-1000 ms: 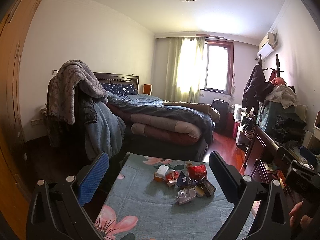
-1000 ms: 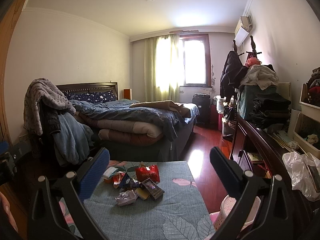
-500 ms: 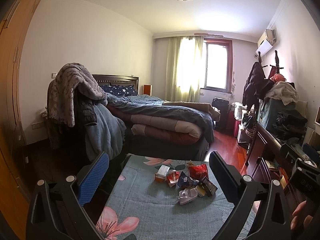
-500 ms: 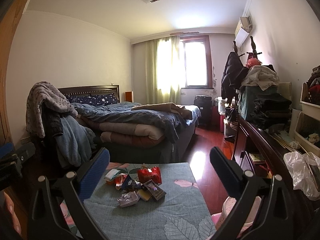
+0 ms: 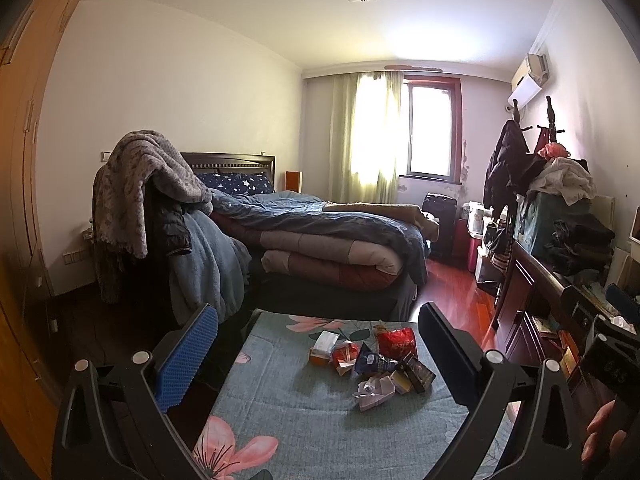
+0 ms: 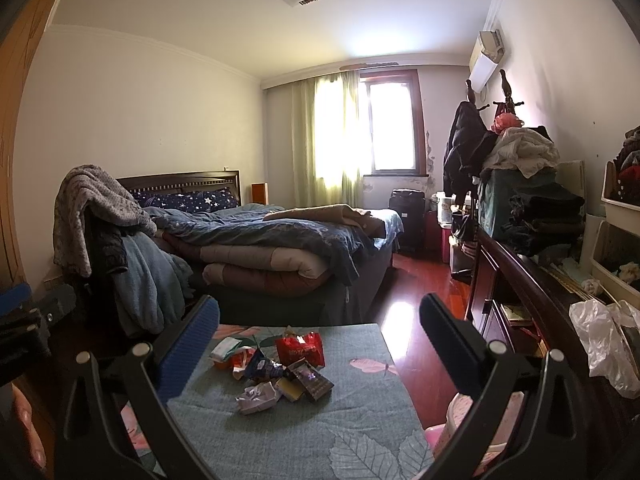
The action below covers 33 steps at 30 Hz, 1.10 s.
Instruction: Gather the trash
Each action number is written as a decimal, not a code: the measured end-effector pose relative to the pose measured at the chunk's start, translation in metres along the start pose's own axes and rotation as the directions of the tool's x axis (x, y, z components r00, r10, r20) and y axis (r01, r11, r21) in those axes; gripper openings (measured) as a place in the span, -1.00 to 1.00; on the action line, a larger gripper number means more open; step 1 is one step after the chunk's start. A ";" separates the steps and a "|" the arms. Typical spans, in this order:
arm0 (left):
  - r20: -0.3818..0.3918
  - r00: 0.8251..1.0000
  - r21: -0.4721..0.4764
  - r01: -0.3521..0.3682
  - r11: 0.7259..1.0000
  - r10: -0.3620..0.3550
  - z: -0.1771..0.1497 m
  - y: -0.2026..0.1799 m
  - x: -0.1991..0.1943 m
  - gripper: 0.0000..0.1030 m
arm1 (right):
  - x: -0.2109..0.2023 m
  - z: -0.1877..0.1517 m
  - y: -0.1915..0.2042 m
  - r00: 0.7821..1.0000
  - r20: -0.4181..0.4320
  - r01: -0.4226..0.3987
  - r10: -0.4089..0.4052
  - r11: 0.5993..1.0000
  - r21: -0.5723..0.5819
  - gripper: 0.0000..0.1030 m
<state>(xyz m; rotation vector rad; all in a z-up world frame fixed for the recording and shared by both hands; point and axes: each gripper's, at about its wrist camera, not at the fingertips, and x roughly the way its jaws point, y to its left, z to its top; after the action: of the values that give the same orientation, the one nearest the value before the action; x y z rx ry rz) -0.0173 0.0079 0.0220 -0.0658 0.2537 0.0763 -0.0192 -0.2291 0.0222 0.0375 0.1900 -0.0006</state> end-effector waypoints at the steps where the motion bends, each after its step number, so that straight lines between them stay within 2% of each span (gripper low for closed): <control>1: -0.001 1.000 0.002 0.000 1.000 0.000 0.000 -0.001 0.001 0.93 | 0.000 0.000 0.000 1.000 0.000 -0.001 0.001 1.000 0.000 0.94; 6: -0.038 0.999 -0.002 0.008 1.000 -0.008 -0.013 -0.001 0.023 0.93 | 0.009 -0.011 -0.002 1.000 -0.022 -0.004 0.004 1.000 0.010 0.94; 10: -0.152 0.988 -0.021 0.033 0.999 -0.035 -0.041 0.005 0.074 0.93 | 0.041 -0.033 -0.006 0.994 -0.107 -0.016 0.016 1.000 0.003 0.94; 12: -0.211 0.977 -0.027 0.031 0.999 -0.036 -0.059 0.007 0.103 0.93 | 0.062 -0.047 -0.004 0.988 -0.155 -0.026 0.024 1.000 -0.007 0.94; 14: -0.286 0.958 -0.023 0.016 1.000 -0.022 -0.081 0.010 0.139 0.93 | 0.085 -0.060 -0.002 0.980 -0.195 -0.035 0.032 0.999 -0.013 0.94; 19: -0.410 0.912 0.006 -0.008 1.000 0.009 -0.119 0.007 0.216 0.93 | 0.143 -0.099 0.001 0.954 -0.296 -0.053 0.049 0.999 -0.008 0.94; 24: -0.468 0.884 0.018 0.015 1.000 -0.004 -0.129 -0.005 0.299 0.93 | 0.190 -0.124 0.002 0.934 -0.349 -0.072 0.074 0.997 0.020 0.94; 29: -0.485 0.873 0.073 -0.015 0.997 0.049 -0.134 -0.014 0.358 0.93 | 0.223 -0.136 0.003 0.925 -0.371 -0.086 0.081 0.996 0.003 0.94; 33: -0.526 0.850 0.051 -0.018 0.999 0.042 -0.143 -0.012 0.395 0.93 | 0.242 -0.142 0.006 0.916 -0.390 -0.101 0.092 0.995 -0.001 0.94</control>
<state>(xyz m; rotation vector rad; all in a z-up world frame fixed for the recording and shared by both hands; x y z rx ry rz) 0.3298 0.0116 -0.2158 -0.0377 0.8105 0.0824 0.1915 -0.2169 -0.1629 0.0251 0.5884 0.1084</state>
